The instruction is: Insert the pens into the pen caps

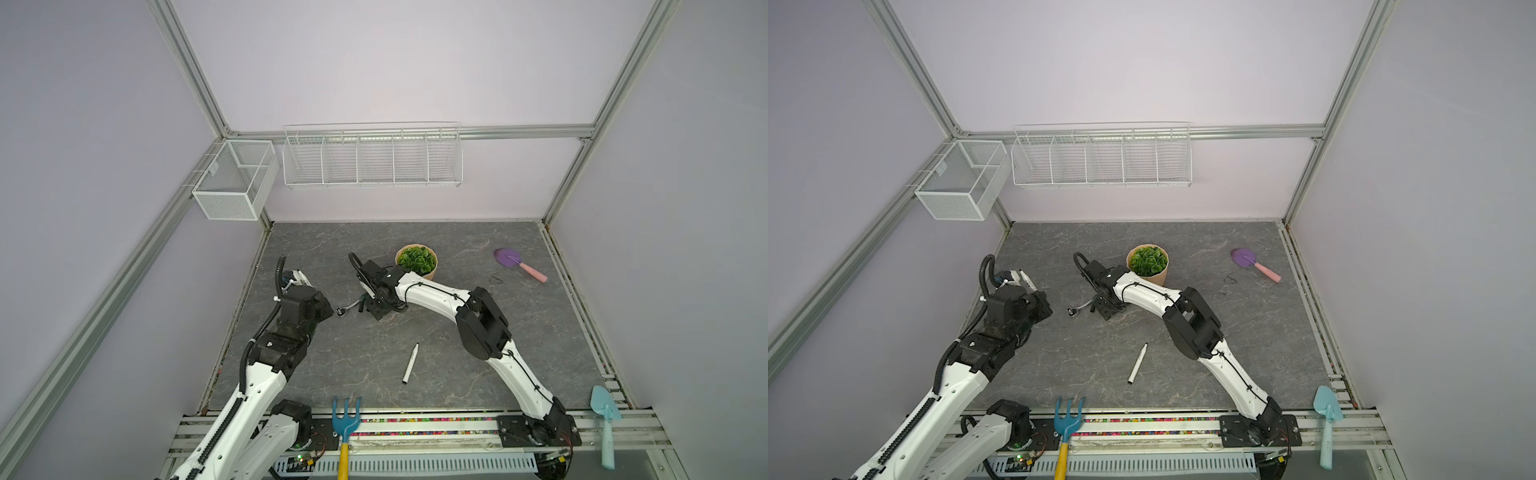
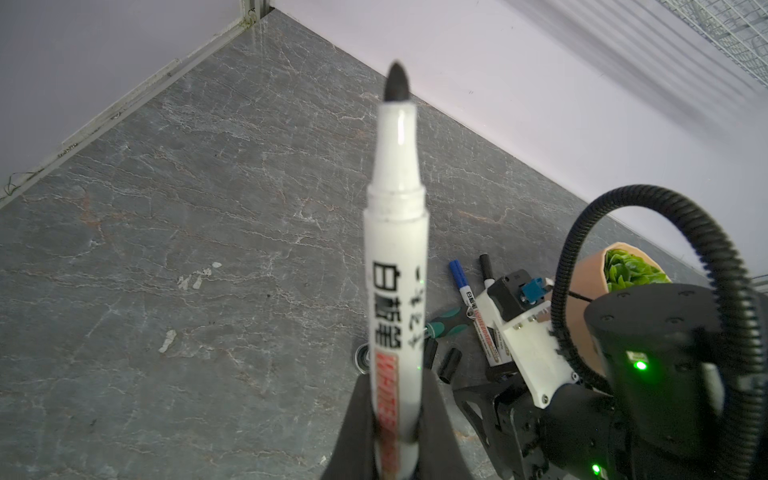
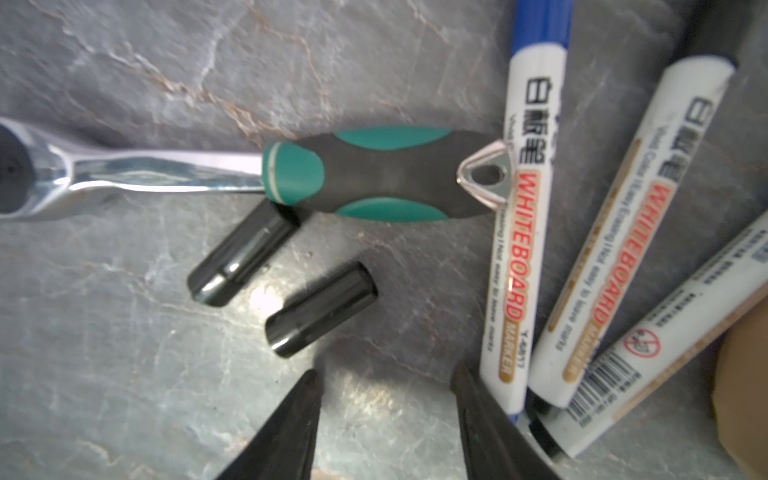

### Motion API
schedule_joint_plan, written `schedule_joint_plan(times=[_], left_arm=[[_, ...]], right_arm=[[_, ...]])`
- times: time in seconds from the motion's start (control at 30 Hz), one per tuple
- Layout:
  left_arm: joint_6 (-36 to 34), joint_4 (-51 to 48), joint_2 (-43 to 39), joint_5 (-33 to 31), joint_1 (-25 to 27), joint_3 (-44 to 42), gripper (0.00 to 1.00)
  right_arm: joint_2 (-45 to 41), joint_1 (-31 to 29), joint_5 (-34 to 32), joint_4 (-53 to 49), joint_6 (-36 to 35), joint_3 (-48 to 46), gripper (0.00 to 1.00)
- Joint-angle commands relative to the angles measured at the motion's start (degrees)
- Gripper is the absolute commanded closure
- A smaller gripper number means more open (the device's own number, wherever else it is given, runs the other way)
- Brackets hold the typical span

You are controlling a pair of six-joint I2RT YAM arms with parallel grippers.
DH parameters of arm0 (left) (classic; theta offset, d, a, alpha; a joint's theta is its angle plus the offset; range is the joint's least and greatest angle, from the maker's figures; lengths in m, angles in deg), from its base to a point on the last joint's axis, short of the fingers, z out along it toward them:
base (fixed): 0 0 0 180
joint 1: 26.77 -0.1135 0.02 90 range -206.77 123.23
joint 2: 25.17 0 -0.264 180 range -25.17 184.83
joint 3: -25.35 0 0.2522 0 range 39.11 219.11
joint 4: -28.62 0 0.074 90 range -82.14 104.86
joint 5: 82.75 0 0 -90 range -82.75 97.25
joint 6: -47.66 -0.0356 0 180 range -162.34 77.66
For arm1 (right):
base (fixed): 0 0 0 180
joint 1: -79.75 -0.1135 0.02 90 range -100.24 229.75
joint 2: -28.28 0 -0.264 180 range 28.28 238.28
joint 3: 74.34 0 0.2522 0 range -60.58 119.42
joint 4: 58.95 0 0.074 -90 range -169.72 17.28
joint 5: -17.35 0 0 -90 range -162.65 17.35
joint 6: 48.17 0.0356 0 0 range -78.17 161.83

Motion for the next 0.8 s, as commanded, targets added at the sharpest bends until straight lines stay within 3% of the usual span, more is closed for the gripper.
schedule_joint_plan(times=[0.0,0.43,0.77], left_arm=[[0.6,0.6,0.0,0.5,-0.3,-0.4,1.00],[0.3,0.6,-0.2,0.4,-0.3,0.0,1.00],[0.2,0.7,-0.7,0.2,-0.3,0.0,1.00]], right_arm=[[-2.1,0.5,4.3,1.1,0.7,-2.4,0.44],[4.2,1.4,11.6,-2.6,7.4,7.3,0.45],[10.6,1.9,6.8,-7.6,11.4,16.4,0.45]])
